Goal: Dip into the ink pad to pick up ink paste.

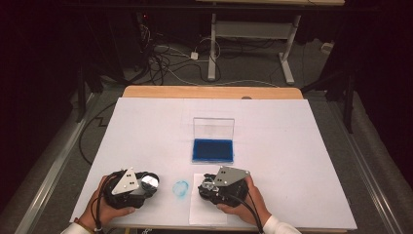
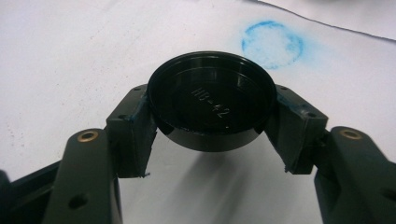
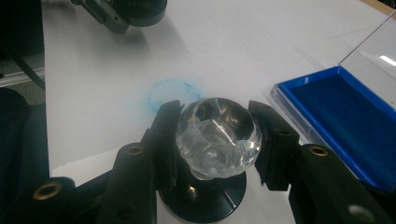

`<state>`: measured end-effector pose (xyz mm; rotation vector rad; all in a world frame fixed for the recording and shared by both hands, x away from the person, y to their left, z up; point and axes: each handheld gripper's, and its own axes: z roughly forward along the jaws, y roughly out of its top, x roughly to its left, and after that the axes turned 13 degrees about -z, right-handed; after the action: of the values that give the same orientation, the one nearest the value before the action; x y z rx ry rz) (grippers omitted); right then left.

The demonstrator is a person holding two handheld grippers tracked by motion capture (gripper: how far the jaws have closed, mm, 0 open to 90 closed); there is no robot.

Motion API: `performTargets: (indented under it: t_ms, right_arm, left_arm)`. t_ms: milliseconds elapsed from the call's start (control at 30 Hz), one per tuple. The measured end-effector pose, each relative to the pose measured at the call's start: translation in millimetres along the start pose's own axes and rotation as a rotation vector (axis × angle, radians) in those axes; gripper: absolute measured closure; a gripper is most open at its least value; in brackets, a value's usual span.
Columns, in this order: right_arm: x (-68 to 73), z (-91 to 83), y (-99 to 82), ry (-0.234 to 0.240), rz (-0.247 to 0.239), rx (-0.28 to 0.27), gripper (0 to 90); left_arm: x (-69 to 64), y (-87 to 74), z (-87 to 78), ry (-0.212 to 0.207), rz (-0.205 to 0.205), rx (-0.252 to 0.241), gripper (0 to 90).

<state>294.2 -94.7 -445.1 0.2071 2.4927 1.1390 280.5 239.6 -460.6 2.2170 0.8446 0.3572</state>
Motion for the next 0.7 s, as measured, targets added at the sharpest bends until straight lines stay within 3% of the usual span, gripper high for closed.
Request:
performTargets:
  t_ms: [700]
  right_arm:
    - [2.6,8.2,-8.0,0.01,-0.003,0.032,56.8]
  left_arm:
    - [0.4,-0.8,-0.1,0.003,-0.003,0.003,36.2]
